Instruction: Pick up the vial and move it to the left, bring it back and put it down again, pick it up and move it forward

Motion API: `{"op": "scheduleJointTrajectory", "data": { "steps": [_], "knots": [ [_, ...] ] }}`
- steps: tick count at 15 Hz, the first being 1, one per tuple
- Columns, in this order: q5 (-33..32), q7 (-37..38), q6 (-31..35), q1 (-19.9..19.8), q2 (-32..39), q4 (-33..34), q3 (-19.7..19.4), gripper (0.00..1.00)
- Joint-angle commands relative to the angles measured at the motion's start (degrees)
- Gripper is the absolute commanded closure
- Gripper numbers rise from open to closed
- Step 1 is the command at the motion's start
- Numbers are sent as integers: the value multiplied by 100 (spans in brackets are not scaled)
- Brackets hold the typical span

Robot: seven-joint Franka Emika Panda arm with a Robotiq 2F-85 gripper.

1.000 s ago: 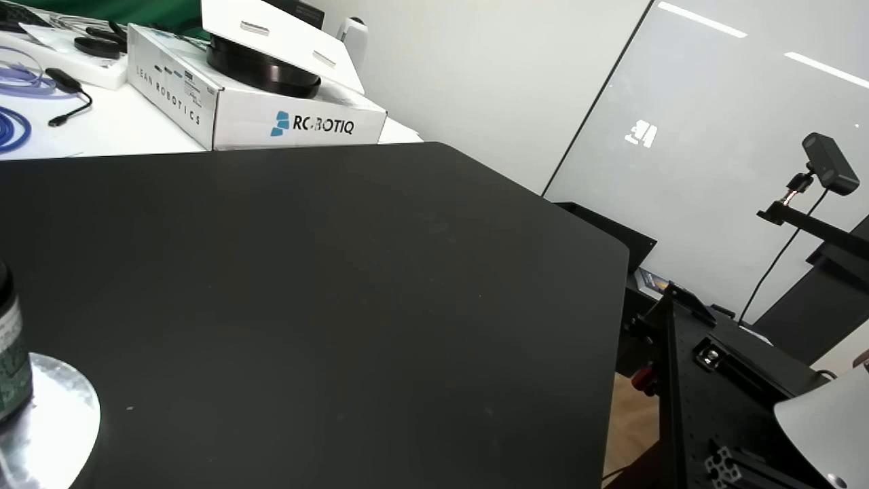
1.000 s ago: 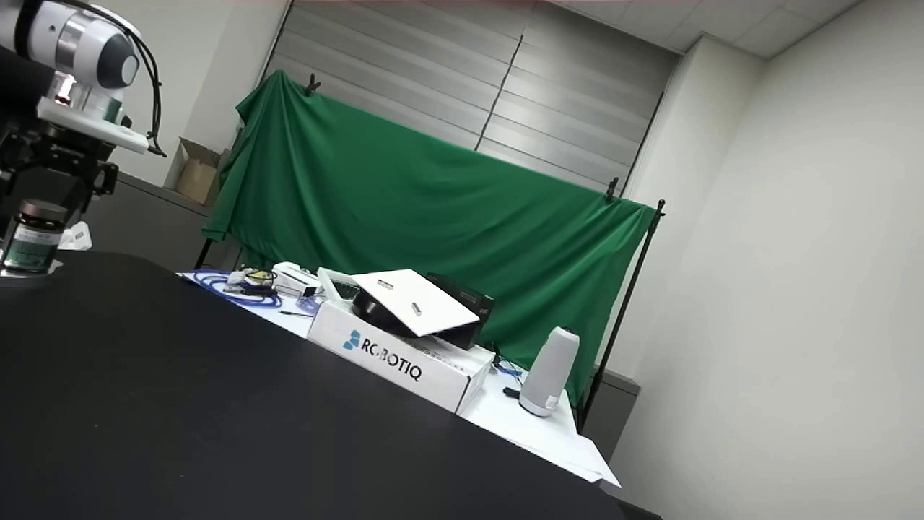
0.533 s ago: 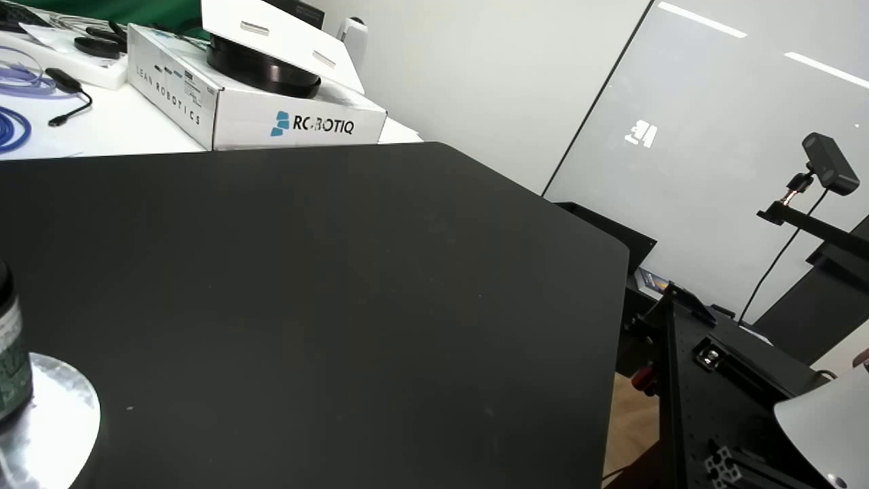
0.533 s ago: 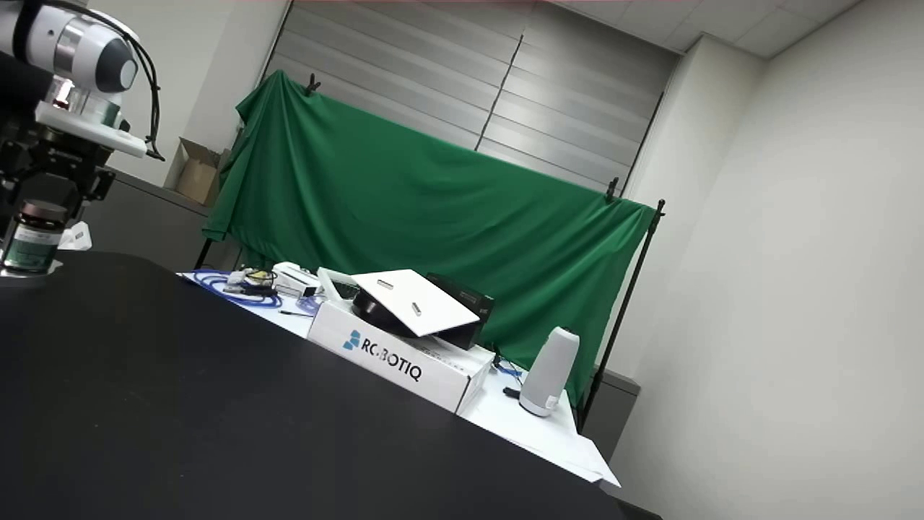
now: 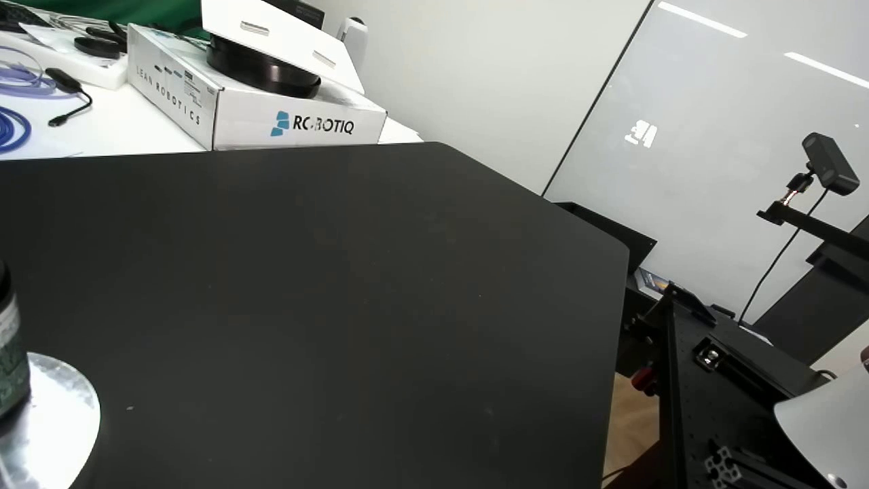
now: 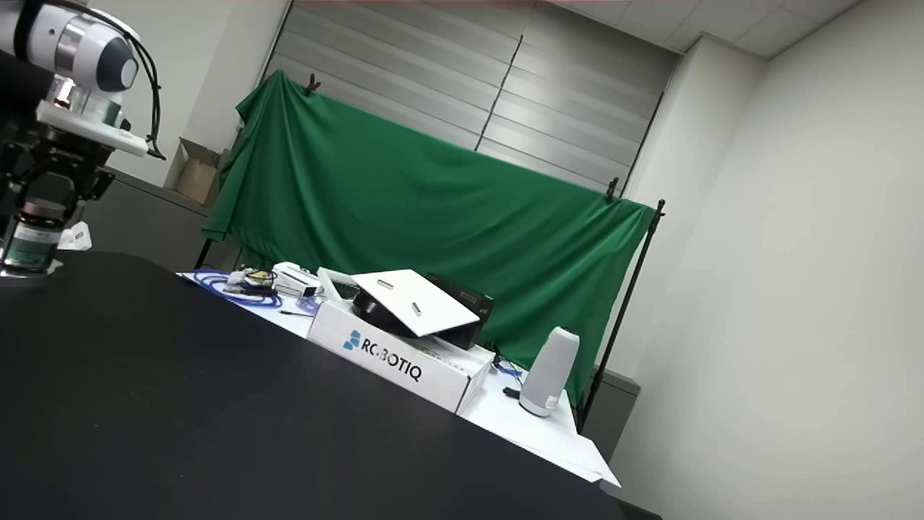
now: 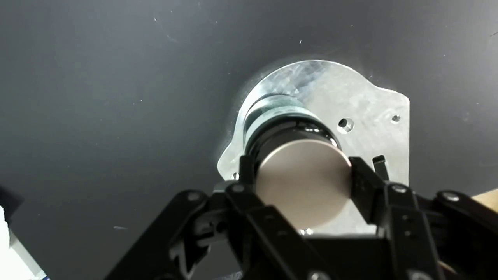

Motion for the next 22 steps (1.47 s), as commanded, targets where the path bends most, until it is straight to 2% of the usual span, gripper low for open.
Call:
{"op": "scheduleJointTrajectory", "data": {
  "steps": [1, 6, 15, 22],
  "knots": [
    [-26, 29, -60, -46, -372, -239, -7, 64],
    [-53, 104, 53, -177, -1027, -820, -41, 64],
    [42, 58, 147, -896, -2558, -2703, -149, 64],
    [170, -73, 708, -1491, -3685, -4349, -182, 64]
  ]
}}
